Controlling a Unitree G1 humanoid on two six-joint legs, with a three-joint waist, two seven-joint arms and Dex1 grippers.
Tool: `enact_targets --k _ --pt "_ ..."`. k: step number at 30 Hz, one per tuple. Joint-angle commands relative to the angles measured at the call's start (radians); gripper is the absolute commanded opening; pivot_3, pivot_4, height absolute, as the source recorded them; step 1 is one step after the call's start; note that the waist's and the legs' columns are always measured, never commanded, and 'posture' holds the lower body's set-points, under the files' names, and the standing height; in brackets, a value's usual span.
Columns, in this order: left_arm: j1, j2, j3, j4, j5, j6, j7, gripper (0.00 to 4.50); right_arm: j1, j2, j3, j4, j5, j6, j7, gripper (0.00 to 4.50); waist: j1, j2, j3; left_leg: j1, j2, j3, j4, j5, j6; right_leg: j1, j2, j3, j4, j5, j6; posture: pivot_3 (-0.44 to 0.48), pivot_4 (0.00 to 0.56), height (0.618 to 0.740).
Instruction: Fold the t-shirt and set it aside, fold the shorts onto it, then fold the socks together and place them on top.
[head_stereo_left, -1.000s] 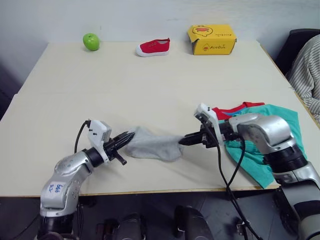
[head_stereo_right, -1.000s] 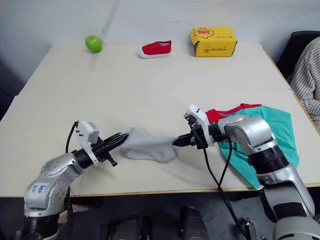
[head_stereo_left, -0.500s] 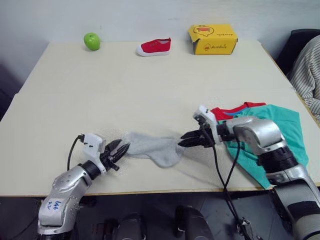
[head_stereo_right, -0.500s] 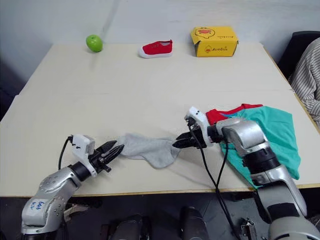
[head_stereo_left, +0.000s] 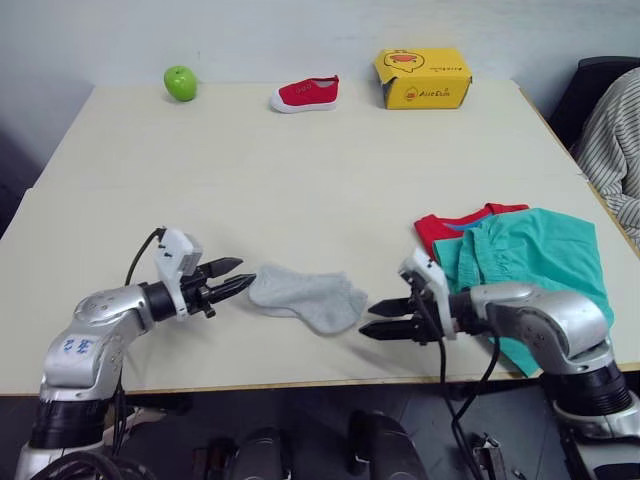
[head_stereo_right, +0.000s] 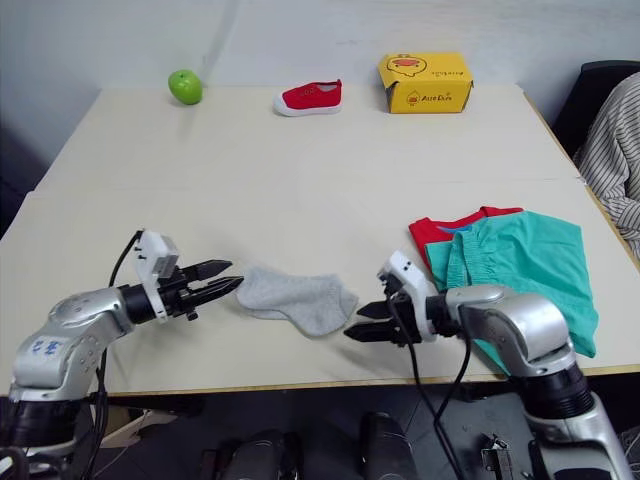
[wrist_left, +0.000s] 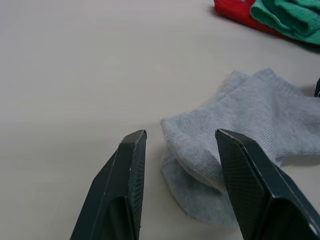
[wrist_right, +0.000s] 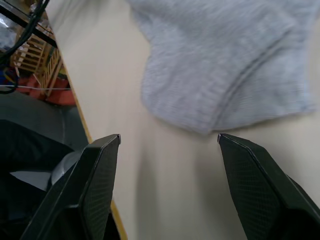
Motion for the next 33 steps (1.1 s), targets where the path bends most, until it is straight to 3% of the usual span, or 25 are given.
enact_targets --k 1,10,11,14,19,20,32,33 --pt "-0.047 -0.018 -0.040 0.039 0.023 -0.031 -0.021 2.30 0.012 0.038 -0.038 -0.058 0.051 0.048 -0.063 3.17 -0.001 0.000 0.000 0.000 0.000 0.000 0.000 0.000 0.000 0.000 0.000 0.000 0.000 0.000 0.000 0.000 0.150 0.740" --pt "-0.071 -0.040 -0.069 0.066 0.035 -0.036 -0.030 2.30 -0.007 0.142 -0.053 -0.034 0.095 0.096 -0.159 3.17 -0.001 0.000 0.000 0.000 0.001 0.001 0.000 0.000 0.000 0.000 0.001 0.001 0.001 0.000 0.000 0.000 0.150 0.740" --pt "-0.071 -0.041 -0.068 0.065 0.035 -0.036 -0.028 2.30 -0.007 0.145 -0.054 -0.033 0.098 0.098 -0.164 2.80 -0.001 0.000 0.000 0.000 0.000 0.001 0.000 0.000 0.000 0.000 0.001 0.001 0.001 0.000 0.000 0.000 0.150 0.740" --pt "-0.068 -0.046 -0.065 0.062 0.032 -0.040 -0.028 1.69 -0.012 0.154 -0.058 -0.023 0.105 0.099 -0.183 1.92 -0.001 0.000 0.000 0.000 0.000 0.001 0.000 0.000 0.000 0.000 0.001 0.001 0.001 0.000 0.000 0.000 0.150 0.740" --pt "-0.048 -0.050 -0.050 0.045 0.025 -0.058 -0.024 0.14 -0.019 0.149 -0.072 -0.023 0.125 0.112 -0.193 0.18 -0.001 0.000 0.000 0.000 0.000 0.001 0.000 0.000 0.000 0.000 0.001 0.000 0.001 0.000 0.001 0.000 0.150 0.740" --pt "-0.044 -0.051 -0.047 0.042 0.023 -0.059 -0.023 0.05 -0.020 0.148 -0.075 -0.022 0.129 0.114 -0.195 0.06 -0.001 0.000 0.000 0.000 0.000 0.001 0.000 0.000 0.000 0.000 0.001 0.001 0.001 0.000 0.001 0.000 0.150 0.740" --pt "0.000 -0.070 -0.018 -0.008 0.008 -0.062 0.000 0.05 -0.009 0.166 -0.177 -0.011 0.174 0.190 -0.256 0.06 -0.001 0.000 0.000 0.000 0.000 0.001 0.000 0.000 0.000 0.000 0.001 0.001 0.000 0.000 0.001 0.000 0.150 0.740" --pt "0.003 -0.071 -0.018 -0.009 0.010 -0.064 0.002 0.00 -0.003 0.167 -0.193 -0.013 0.194 0.220 -0.256 0.43 -0.001 0.000 0.000 0.000 0.000 0.001 0.000 0.000 0.000 0.000 0.001 0.001 0.000 0.000 0.000 0.000 0.150 0.740"
